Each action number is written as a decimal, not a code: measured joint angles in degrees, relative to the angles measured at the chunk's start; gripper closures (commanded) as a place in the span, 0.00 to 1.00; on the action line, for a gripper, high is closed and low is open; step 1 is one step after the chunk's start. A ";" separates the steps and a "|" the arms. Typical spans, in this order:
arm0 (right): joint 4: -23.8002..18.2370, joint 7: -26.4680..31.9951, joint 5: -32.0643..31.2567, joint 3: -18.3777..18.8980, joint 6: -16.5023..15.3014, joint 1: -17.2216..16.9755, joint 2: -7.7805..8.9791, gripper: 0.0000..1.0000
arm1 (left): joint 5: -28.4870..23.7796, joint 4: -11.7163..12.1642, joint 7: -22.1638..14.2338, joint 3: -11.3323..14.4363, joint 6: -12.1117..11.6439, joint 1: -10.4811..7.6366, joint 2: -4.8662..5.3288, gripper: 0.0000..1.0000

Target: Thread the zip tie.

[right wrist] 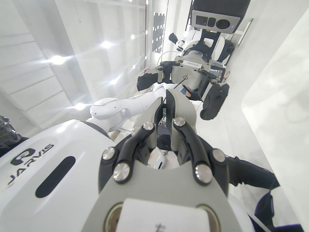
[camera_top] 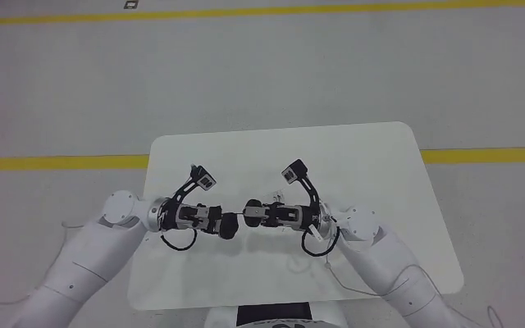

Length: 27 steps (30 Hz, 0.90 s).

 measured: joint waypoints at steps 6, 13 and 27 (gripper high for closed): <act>-0.17 0.03 0.22 0.29 0.10 0.04 0.14 1.00 | -1.97 -0.68 0.00 2.06 -0.18 -0.63 1.08 0.00; -0.33 0.18 0.12 0.33 -0.30 0.10 0.17 1.00 | -1.26 -1.90 0.00 4.01 -0.18 -1.99 2.10 0.00; -1.40 -1.04 -0.36 0.24 -0.38 -0.32 0.30 1.00 | -1.69 -1.14 2.16 2.81 0.82 -0.06 1.91 0.00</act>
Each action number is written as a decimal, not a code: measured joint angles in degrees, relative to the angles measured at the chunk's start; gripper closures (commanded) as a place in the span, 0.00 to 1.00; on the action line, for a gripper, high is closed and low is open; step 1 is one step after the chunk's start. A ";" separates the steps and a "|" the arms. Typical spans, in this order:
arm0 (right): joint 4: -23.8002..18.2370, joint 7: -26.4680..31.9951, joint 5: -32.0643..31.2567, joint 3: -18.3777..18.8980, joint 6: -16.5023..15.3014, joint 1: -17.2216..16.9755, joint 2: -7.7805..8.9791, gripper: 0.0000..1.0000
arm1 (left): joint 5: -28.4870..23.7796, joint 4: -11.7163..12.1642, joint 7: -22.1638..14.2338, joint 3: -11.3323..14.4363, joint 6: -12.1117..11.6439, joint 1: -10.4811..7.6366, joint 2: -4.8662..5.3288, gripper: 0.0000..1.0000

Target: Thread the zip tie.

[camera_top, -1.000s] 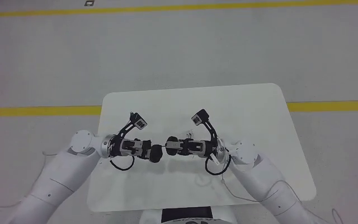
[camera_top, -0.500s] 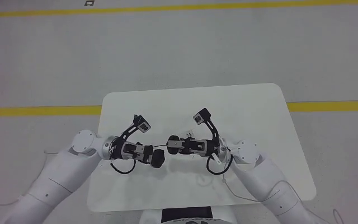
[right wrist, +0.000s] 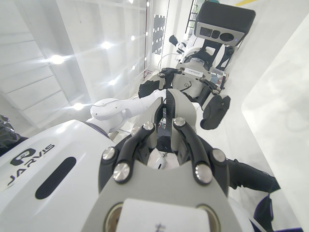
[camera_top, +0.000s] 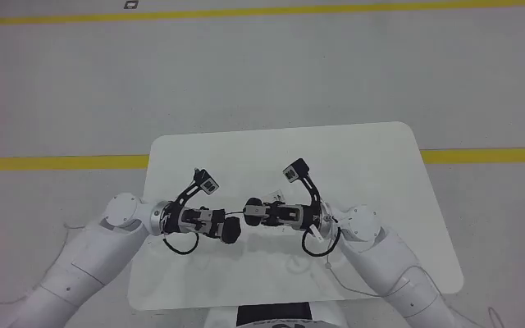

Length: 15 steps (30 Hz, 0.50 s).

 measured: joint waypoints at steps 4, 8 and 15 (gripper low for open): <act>-0.02 0.05 0.05 0.03 -0.26 0.00 0.05 1.00 | -1.13 0.97 -1.82 -0.33 0.11 0.33 -0.09 0.00; 0.08 0.32 0.46 0.06 -0.29 -0.02 0.11 1.00 | -2.02 1.42 -2.19 -0.33 -0.63 0.33 -0.09 0.00; 0.59 3.19 2.90 -0.73 -0.12 0.63 0.08 1.00 | -5.03 0.82 -2.16 0.45 -1.00 -0.15 0.44 0.00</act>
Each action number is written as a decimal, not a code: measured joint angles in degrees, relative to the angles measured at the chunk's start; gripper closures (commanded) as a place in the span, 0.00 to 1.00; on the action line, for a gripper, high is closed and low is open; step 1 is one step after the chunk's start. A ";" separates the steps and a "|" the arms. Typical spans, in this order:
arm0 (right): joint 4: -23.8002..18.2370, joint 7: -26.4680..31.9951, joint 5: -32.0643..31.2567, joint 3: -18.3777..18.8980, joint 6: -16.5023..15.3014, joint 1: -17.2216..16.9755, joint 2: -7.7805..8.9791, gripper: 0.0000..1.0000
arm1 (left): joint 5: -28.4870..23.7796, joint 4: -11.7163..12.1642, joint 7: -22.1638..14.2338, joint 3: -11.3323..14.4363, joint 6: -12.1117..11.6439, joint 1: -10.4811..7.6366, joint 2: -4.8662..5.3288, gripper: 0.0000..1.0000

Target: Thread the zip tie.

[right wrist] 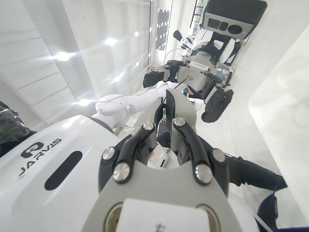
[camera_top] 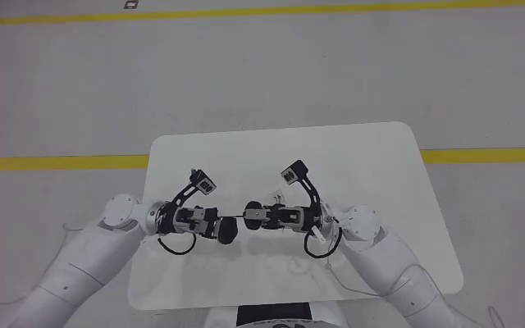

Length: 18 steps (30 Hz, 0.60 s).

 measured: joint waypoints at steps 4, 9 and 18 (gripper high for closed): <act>0.23 1.03 0.56 -0.44 -0.10 0.46 -0.04 1.00 | -1.76 0.48 0.00 0.08 0.01 0.09 0.28 0.00; 0.21 1.62 0.75 -0.64 -0.30 0.68 -0.06 1.00 | -1.23 0.81 0.00 0.22 0.01 -0.05 0.47 0.00; -0.90 -0.06 -1.10 -1.32 0.48 0.41 -0.07 1.00 | -0.43 -0.21 2.35 0.38 1.15 0.41 0.01 0.00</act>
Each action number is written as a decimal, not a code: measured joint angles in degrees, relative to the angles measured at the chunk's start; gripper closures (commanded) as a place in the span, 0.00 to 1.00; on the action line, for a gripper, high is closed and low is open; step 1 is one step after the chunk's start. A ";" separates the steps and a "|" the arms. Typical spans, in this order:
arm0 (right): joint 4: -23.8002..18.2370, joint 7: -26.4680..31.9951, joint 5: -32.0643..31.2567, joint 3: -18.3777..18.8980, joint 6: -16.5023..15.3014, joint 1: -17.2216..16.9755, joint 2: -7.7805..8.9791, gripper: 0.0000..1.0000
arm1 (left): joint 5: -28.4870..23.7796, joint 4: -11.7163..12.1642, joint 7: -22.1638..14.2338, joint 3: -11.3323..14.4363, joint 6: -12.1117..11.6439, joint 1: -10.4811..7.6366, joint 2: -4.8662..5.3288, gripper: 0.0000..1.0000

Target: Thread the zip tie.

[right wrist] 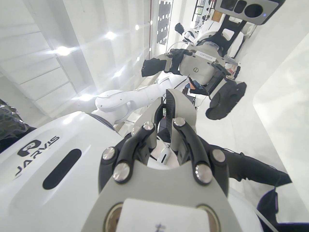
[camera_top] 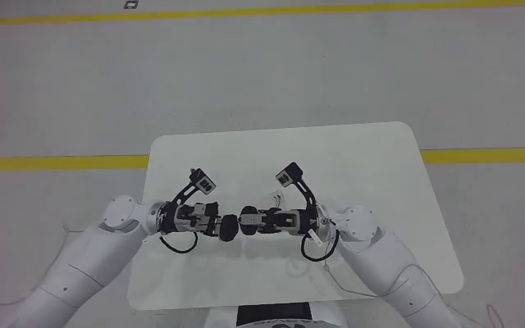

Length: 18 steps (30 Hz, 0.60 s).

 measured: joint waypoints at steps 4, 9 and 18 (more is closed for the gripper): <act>-0.02 -0.62 -0.56 -0.01 -0.04 -0.10 0.05 1.00 | -0.09 0.03 -0.73 -0.16 -0.03 0.15 -0.24 0.00; -0.05 -1.17 -0.96 0.10 -0.15 -0.26 0.14 1.00 | 0.15 0.00 -1.23 -0.46 0.17 0.26 -0.52 0.00; -0.74 -3.79 -2.20 1.36 -1.08 -1.33 0.44 1.00 | 0.85 -0.16 -1.77 -1.24 0.73 0.62 -0.85 0.00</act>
